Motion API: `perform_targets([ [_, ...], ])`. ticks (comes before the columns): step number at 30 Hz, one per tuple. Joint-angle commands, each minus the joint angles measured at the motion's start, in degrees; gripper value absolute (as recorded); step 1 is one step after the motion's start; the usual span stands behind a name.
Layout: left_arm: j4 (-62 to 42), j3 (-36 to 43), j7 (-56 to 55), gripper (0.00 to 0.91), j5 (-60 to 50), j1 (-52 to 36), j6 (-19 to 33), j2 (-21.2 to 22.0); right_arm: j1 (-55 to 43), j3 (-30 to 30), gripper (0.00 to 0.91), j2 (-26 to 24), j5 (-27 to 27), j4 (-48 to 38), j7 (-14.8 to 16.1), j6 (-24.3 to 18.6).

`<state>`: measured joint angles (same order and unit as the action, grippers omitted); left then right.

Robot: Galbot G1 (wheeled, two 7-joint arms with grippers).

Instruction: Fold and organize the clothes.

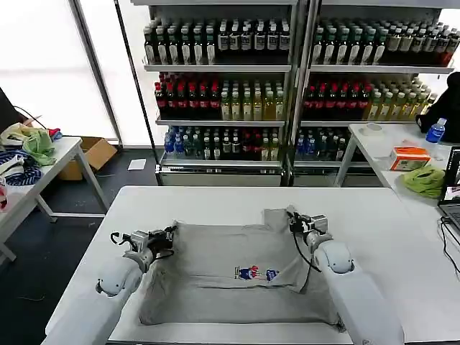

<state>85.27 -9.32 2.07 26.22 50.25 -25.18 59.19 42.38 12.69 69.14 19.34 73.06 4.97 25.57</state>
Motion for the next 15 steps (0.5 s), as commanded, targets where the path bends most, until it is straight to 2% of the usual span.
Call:
perform_targets([
  [1,0.7,-0.8,-0.1,0.0,-0.9,0.2,2.0,0.0,0.5,0.4,0.0,-0.1,0.4,2.5,0.1,-0.6],
  [9,4.2,-2.9,0.1,0.0,-0.7,1.7,6.5,-0.1,0.9,4.2,0.0,1.3,2.3,8.1,-1.6,-1.0],
  [15,7.0,-4.6,0.2,0.0,-0.2,3.3,8.1,-0.5,2.3,6.0,0.0,1.3,2.5,13.6,-1.6,-1.7],
])
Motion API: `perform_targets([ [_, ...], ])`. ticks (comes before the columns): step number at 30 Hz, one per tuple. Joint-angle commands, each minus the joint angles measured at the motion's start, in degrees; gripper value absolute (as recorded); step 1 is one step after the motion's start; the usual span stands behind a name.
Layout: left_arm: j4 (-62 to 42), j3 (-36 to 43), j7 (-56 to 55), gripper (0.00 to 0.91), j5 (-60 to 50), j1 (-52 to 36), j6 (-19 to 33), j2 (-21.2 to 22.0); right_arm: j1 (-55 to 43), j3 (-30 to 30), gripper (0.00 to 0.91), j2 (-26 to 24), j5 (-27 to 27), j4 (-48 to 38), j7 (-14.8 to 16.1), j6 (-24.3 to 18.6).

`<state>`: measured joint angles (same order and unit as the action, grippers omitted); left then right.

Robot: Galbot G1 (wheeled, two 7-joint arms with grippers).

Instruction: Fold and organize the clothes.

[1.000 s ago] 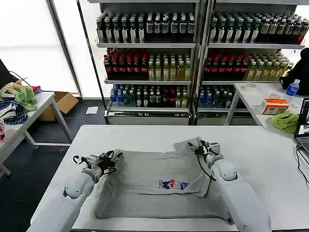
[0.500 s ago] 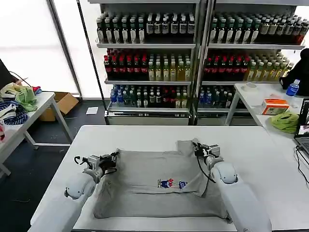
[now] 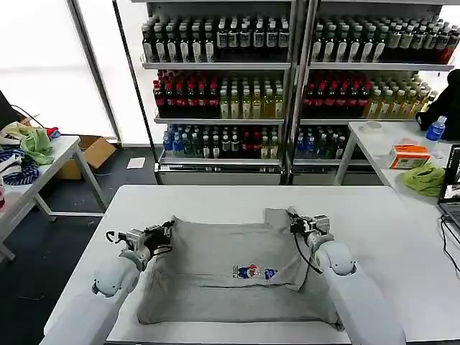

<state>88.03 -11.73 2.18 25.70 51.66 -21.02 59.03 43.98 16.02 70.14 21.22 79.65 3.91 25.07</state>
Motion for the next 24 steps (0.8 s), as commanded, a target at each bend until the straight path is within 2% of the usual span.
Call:
perform_targets([
  [1,4.5,-2.3,0.1,0.0,0.3,2.2,3.9,-0.4,1.1,3.0,0.0,0.2,0.6,8.2,-0.6,-1.2],
  [17,11.1,-7.3,1.0,0.0,-0.2,10.5,3.7,-2.9,13.6,7.3,0.0,-2.4,0.9,22.6,-3.4,-0.2],
  [24,14.7,-10.0,1.2,0.0,-1.0,16.7,3.7,-3.3,21.9,9.7,0.0,-0.9,-0.5,27.4,-4.4,-0.4],
])
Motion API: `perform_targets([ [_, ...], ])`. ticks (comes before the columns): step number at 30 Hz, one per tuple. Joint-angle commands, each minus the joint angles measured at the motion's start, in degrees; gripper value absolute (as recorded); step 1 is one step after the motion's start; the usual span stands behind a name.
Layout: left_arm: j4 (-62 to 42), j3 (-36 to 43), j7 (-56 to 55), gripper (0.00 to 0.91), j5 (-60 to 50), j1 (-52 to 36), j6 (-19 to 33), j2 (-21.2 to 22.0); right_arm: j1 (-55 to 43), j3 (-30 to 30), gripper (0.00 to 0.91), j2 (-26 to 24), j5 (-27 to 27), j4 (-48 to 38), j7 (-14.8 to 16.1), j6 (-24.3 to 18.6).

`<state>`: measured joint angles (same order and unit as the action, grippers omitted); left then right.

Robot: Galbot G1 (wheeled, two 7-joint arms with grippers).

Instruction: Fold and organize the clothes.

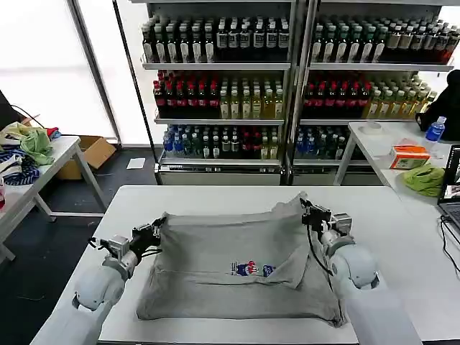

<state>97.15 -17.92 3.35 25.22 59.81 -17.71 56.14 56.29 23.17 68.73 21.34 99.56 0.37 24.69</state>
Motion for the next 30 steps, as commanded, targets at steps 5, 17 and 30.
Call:
perform_targets([
  [5,8.4,-5.8,0.1,0.0,-1.2,12.9,0.4,-0.7,15.3,4.7,0.0,2.3,-1.5,11.2,-1.6,0.0],
  [17,11.6,-6.3,0.2,0.0,-4.8,19.8,0.3,-0.1,26.8,6.9,0.0,4.9,-5.0,15.9,-2.8,-1.6],
  [30,10.1,-6.1,0.8,0.0,-7.1,21.0,0.4,0.4,33.8,7.8,0.0,6.8,-7.7,16.9,-4.0,-4.6],
])
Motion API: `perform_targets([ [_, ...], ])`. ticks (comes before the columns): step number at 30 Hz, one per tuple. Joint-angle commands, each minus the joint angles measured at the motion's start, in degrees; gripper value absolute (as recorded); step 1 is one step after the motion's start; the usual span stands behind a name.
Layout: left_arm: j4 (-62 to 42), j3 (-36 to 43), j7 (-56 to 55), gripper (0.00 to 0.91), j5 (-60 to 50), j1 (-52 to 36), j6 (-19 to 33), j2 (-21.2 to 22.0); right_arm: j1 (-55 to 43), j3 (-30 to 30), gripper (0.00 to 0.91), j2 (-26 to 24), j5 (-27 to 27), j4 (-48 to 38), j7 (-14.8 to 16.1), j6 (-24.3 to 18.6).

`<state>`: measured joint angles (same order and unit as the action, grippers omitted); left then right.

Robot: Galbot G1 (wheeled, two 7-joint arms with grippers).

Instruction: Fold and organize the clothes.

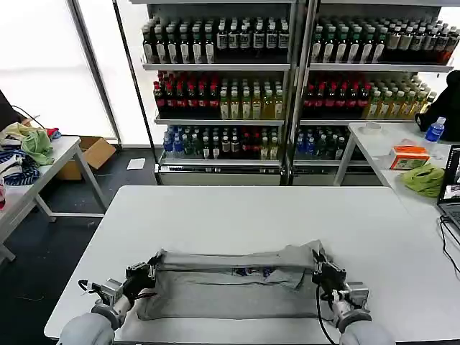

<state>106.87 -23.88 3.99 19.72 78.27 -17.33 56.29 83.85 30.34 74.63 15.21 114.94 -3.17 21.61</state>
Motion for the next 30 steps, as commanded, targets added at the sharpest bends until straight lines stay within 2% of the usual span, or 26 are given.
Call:
perform_targets([
  [1,0.3,-0.1,0.2,0.0,-1.8,2.5,0.0,0.3,6.5,0.8,0.0,0.9,-2.1,1.1,-0.8,-2.1],
  [6,-0.6,0.3,0.3,0.0,-2.4,1.9,0.1,0.5,7.8,0.8,0.0,1.1,-3.1,1.8,-1.0,-2.6],
  [7,-0.7,0.4,0.4,0.071,-2.5,1.8,0.1,0.5,7.8,0.8,0.0,1.2,-3.6,1.6,-0.9,-2.8],
  [8,-0.7,0.4,0.4,0.373,-2.5,1.7,0.1,0.5,7.8,0.7,0.0,1.2,-3.9,1.5,-1.0,-3.0],
  [9,-0.6,0.4,0.6,0.715,-2.6,1.5,0.3,0.6,7.6,0.5,0.0,1.3,-4.3,1.1,-1.2,-3.1],
  [10,-0.4,0.4,0.6,0.907,-2.6,1.4,0.5,0.6,7.5,0.2,0.0,1.2,-4.9,0.7,-1.2,-3.3],
  [12,-0.1,0.4,0.8,0.907,-2.7,1.1,0.7,0.7,7.4,-0.3,0.262,1.3,-6.1,0.3,-1.4,-3.5],
  [13,0.0,0.3,0.8,0.907,-2.7,1.1,1.2,0.7,7.3,-0.5,0.907,1.4,-6.4,0.2,-1.8,-3.6],
  [18,2.2,-0.3,0.4,0.907,-2.6,1.1,1.2,0.5,6.6,-0.7,0.907,1.7,-7.8,-0.3,-2.4,-3.7],
  [23,4.5,-1.1,-0.5,0.907,-2.5,0.7,1.0,1.0,6.0,0.0,0.907,1.3,-6.9,0.7,-3.2,-4.9],
  [30,6.7,-2.9,-3.1,0.907,-1.4,1.1,0.0,3.3,6.5,4.0,0.907,-0.3,-3.4,9.1,-4.8,-5.6],
])
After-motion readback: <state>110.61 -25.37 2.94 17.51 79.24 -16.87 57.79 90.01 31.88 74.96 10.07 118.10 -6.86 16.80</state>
